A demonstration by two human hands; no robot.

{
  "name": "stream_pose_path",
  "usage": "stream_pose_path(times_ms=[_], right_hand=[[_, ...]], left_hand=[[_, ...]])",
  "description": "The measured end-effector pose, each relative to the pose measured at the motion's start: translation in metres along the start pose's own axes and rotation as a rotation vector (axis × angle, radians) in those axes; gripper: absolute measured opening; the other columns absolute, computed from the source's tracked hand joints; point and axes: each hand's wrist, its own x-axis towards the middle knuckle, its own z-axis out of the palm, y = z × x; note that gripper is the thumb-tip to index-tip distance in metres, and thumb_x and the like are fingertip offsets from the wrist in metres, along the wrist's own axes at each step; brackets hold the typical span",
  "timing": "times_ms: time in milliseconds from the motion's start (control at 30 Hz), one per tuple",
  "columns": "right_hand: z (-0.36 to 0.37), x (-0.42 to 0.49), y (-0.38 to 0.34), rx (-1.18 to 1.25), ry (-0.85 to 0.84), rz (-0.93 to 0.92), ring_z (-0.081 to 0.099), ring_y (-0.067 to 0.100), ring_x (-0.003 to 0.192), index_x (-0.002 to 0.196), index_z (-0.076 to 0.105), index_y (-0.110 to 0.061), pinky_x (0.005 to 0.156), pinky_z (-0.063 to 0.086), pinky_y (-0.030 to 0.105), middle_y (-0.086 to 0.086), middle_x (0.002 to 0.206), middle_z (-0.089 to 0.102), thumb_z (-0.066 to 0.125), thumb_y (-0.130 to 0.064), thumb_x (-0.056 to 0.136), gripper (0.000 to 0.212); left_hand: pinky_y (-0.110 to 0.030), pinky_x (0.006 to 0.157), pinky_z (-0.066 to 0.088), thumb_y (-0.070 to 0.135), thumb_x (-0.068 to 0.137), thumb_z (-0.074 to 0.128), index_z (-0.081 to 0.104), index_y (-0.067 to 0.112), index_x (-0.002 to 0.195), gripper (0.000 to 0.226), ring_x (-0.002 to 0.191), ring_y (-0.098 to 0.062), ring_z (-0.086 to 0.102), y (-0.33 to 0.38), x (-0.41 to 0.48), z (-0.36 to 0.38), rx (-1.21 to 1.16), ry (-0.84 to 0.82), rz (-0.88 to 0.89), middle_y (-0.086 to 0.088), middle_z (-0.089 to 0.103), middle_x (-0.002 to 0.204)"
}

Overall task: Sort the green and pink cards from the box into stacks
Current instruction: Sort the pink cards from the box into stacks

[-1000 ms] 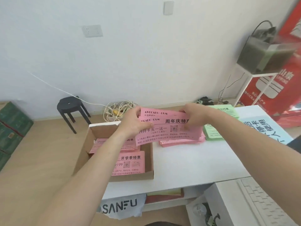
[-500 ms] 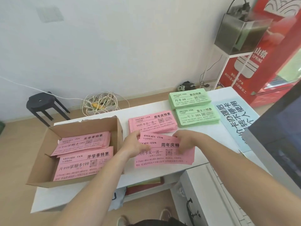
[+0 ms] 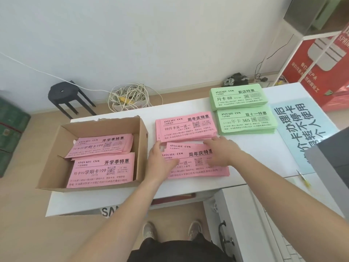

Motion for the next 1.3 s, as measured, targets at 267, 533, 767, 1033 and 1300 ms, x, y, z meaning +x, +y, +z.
stream_pose_path(times_ms=[267,533,767,1033,1300], right_hand=[[0.024,0.005,-0.032,0.130,0.180,-0.088,0.039,0.022,0.139,0.145,0.044,-0.026,0.114,0.031,0.041,-0.004,0.147,0.046,0.067,-0.058,0.078,0.078],[0.034,0.018,-0.060,0.183,0.171,-0.253,0.041,0.021,0.136,0.149,0.041,-0.027,0.117,0.029,0.038,-0.006,0.149,0.045,0.069,-0.053,0.080,0.079],[0.030,0.005,-0.049,0.232,0.225,-0.220,0.026,0.022,0.145,0.157,0.025,-0.030,0.122,0.017,0.040,-0.005,0.159,0.032,0.073,-0.065,0.071,0.104],[0.048,-0.015,-0.009,-0.175,0.001,-0.098,-0.011,0.042,0.153,0.157,-0.020,-0.024,0.124,0.001,0.059,0.017,0.165,-0.013,0.077,-0.074,0.056,0.149],[0.045,-0.003,0.004,-0.161,0.064,-0.154,0.038,0.032,0.132,0.158,-0.009,-0.026,0.120,0.021,0.050,0.007,0.145,0.033,0.074,-0.058,0.058,0.133]], left_hand=[[-0.037,0.116,0.032,0.043,0.063,0.088,0.001,0.025,0.157,0.129,0.143,-0.020,0.028,-0.030,-0.038,0.022,0.204,-0.059,-0.013,-0.001,0.028,0.156],[-0.041,0.104,0.046,0.041,0.070,0.084,0.003,0.028,0.156,0.119,0.133,-0.020,0.042,-0.040,-0.032,0.015,0.238,-0.017,0.087,-0.001,0.040,0.148],[-0.035,0.105,0.038,0.040,0.071,0.084,0.008,0.022,0.157,0.116,0.135,-0.025,0.036,-0.038,-0.023,0.012,0.335,-0.056,0.113,-0.003,0.038,0.149],[-0.050,0.124,0.004,0.043,0.072,0.077,-0.009,0.024,0.157,0.122,0.152,-0.036,-0.004,-0.005,-0.007,0.017,0.849,-0.227,0.444,-0.014,-0.001,0.164],[-0.057,0.122,0.006,0.043,0.063,0.079,-0.006,0.029,0.155,0.126,0.140,-0.031,0.032,0.018,0.022,0.029,1.003,-0.417,0.554,-0.009,0.034,0.145]])
